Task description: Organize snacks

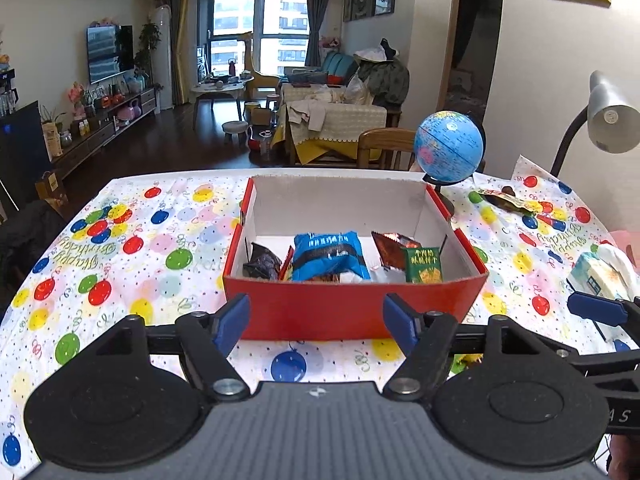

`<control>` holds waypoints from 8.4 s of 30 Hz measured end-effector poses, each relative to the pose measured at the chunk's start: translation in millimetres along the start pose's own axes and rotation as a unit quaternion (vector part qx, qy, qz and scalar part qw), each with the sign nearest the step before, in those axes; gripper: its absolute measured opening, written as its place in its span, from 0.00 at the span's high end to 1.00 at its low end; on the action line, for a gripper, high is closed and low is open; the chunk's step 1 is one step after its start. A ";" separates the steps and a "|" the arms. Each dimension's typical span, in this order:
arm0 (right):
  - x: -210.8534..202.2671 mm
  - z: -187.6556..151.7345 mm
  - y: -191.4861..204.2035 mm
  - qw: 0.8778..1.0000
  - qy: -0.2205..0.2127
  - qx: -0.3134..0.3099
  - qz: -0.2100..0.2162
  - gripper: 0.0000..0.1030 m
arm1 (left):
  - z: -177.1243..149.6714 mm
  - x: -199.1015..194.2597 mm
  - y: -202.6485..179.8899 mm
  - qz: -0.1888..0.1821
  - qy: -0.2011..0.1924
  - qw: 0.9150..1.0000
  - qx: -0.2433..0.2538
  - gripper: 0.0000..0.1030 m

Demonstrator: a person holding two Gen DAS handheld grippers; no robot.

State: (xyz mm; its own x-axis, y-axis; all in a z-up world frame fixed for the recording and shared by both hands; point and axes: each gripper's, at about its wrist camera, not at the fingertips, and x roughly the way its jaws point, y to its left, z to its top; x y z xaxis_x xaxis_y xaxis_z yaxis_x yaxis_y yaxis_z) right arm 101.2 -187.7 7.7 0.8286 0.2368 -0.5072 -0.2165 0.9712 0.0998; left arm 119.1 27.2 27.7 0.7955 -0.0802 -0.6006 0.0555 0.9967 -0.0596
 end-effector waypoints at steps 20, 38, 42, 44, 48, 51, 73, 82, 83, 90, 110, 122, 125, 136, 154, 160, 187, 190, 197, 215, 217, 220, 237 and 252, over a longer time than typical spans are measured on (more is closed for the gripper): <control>-13.7 -81.4 -8.6 0.998 0.039 0.045 -0.003 0.00 | -87.5 0.7 1.3 -0.008 0.050 0.998 -0.026 0.24; 3.0 -119.4 -12.5 0.990 0.075 0.111 -0.031 0.09 | -139.4 17.9 -8.8 -0.026 0.090 0.996 0.012 0.24; 5.5 -121.0 -13.4 0.990 0.074 0.115 -0.039 0.11 | -145.9 19.1 -11.0 -0.036 0.088 0.995 0.015 0.24; 7.6 -120.3 -13.8 0.990 0.073 0.115 -0.046 0.13 | -148.5 21.0 -12.1 -0.036 0.089 0.995 0.020 0.24; 13.3 -119.2 -16.1 0.988 0.074 0.122 -0.056 0.15 | -151.5 24.5 -11.8 -0.040 0.092 0.995 0.021 0.25; 18.0 -119.1 -17.9 0.987 0.077 0.131 -0.057 0.16 | -153.5 25.9 -12.5 -0.046 0.091 0.995 0.024 0.26; 39.8 -122.0 -23.3 0.985 0.085 0.146 -0.041 0.58 | -161.0 32.2 -19.5 -0.038 0.075 0.996 0.039 0.71; 34.2 -123.0 -25.9 0.985 0.079 0.147 -0.041 0.59 | -160.2 32.5 -17.5 -0.033 0.075 0.996 0.028 0.72; 32.7 -122.8 -25.9 0.985 0.078 0.146 -0.041 0.60 | -160.2 32.5 -16.5 -0.032 0.076 0.996 0.025 0.72; 21.5 -122.0 -23.6 0.987 0.072 0.138 -0.036 0.65 | -158.7 22.7 -14.4 -0.024 0.065 0.997 0.017 0.72; -21.5 -95.4 -18.8 0.993 0.022 0.116 -0.021 0.65 | -130.4 -15.1 -16.8 -0.035 0.022 0.999 0.007 0.72; -27.0 -46.9 -14.1 0.997 -0.010 0.081 0.003 0.65 | -82.3 -27.2 -20.6 -0.033 -0.033 0.999 0.019 0.72; -24.7 -33.3 -12.2 0.997 -0.018 0.073 0.006 0.65 | -69.9 -25.8 -21.3 -0.028 -0.044 0.998 0.023 0.72; 3.6 10.3 -9.7 0.999 -0.027 0.037 0.011 0.65 | -16.5 -7.0 -8.2 -0.012 -0.074 0.997 0.015 0.72; 66.5 15.3 -3.8 0.999 0.025 -0.035 0.010 0.78 | 19.6 67.4 17.5 0.024 -0.041 0.999 0.001 0.72; 72.1 -13.5 -13.6 0.997 0.076 -0.014 0.024 0.75 | 3.6 71.7 10.0 0.018 -0.027 0.999 0.002 0.72; 95.9 -76.0 7.9 0.985 0.147 -0.080 0.050 0.33 | -48.0 81.6 22.7 0.034 0.013 0.999 -0.004 0.72; 97.0 -77.0 9.1 0.984 0.150 -0.085 0.041 0.38 | -50.2 82.6 27.0 0.035 0.016 0.999 -0.007 0.72; 95.3 -78.6 10.1 0.985 0.146 -0.088 0.029 0.46 | -54.9 80.6 28.2 0.036 0.020 0.999 -0.011 0.72; 29.3 -42.4 21.6 0.994 0.067 -0.082 0.035 0.47 | -38.9 17.6 20.2 0.023 -0.032 0.999 -0.013 0.72; 22.2 -36.5 22.4 0.994 0.056 -0.082 0.035 0.47 | -34.6 9.5 18.7 0.021 -0.040 0.999 -0.012 0.72; 14.9 -26.1 23.7 0.995 0.041 -0.081 0.032 0.47 | -28.1 1.1 16.0 0.022 -0.051 0.998 -0.009 0.72; 32.0 30.2 21.6 0.996 -0.004 -0.087 -0.002 0.47 | 23.6 14.6 17.5 0.035 -0.067 0.997 0.002 0.72; 112.3 53.9 -1.0 0.997 0.012 -0.067 -0.036 0.47 | 49.3 104.8 24.0 0.057 -0.017 0.998 0.010 0.72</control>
State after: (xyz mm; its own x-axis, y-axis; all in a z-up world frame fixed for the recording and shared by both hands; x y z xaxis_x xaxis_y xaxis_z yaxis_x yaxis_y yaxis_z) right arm 222.3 -160.6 -3.2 0.8320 0.1645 -0.5299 -0.2252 0.9729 -0.0516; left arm 233.6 43.4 2.6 0.8178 0.0338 -0.5746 -0.0251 0.9994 0.0230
